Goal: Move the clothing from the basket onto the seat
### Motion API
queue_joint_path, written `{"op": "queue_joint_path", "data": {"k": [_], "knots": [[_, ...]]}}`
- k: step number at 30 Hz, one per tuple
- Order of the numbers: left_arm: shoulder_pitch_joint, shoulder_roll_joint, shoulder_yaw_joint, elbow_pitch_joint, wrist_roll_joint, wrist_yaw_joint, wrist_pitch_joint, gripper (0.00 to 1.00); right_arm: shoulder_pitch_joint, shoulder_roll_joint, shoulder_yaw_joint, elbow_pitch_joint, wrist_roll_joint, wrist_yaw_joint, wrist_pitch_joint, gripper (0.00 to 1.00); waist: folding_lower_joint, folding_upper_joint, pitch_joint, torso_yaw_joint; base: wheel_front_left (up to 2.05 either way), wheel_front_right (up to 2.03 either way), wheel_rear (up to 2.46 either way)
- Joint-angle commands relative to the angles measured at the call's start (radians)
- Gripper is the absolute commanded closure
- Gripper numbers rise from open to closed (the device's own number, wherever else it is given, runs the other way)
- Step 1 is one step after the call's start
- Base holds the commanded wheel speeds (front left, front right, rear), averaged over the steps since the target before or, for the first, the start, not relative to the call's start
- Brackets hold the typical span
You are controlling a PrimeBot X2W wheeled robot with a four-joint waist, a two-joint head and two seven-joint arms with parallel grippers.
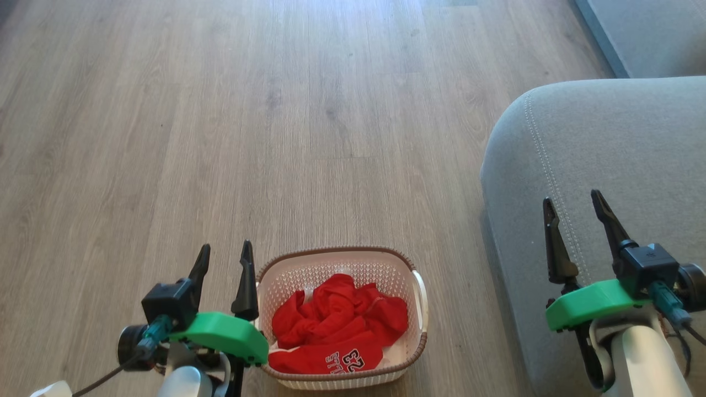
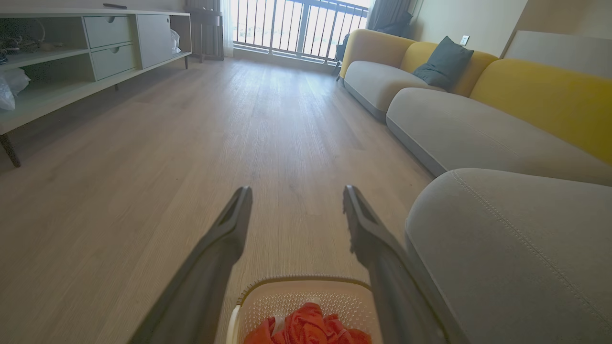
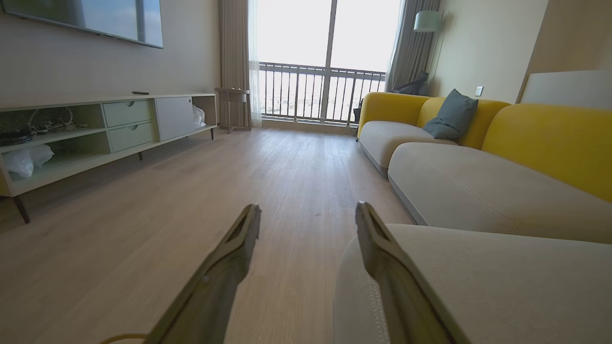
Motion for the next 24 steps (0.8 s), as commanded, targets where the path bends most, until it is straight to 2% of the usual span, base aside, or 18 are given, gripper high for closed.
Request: {"op": "queue_joint_path", "data": {"k": [1,11,24], "knots": [[-0.031,0.002,0.037,-0.02,-0.007,0.01,-0.013,0.0,-0.041,0.001,0.021,-0.02,0.012,0.0,-0.009,0.0,0.0,0.0,-0.001,-0.001,0.0,0.0,0.0],[-0.037,0.002,0.025,0.037,-0.009,0.018,-0.013,0.0,-0.047,0.002,0.033,0.033,0.033,0.0,-0.009,0.0,0.0,0.0,-0.005,-0.005,0.0,0.0,0.0],[-0.034,0.002,0.025,0.032,-0.003,0.018,-0.013,0.0,-0.047,0.001,0.032,0.037,0.027,0.0,-0.009,0.0,0.0,0.0,-0.008,0.001,0.0,0.0,0.0]]}}
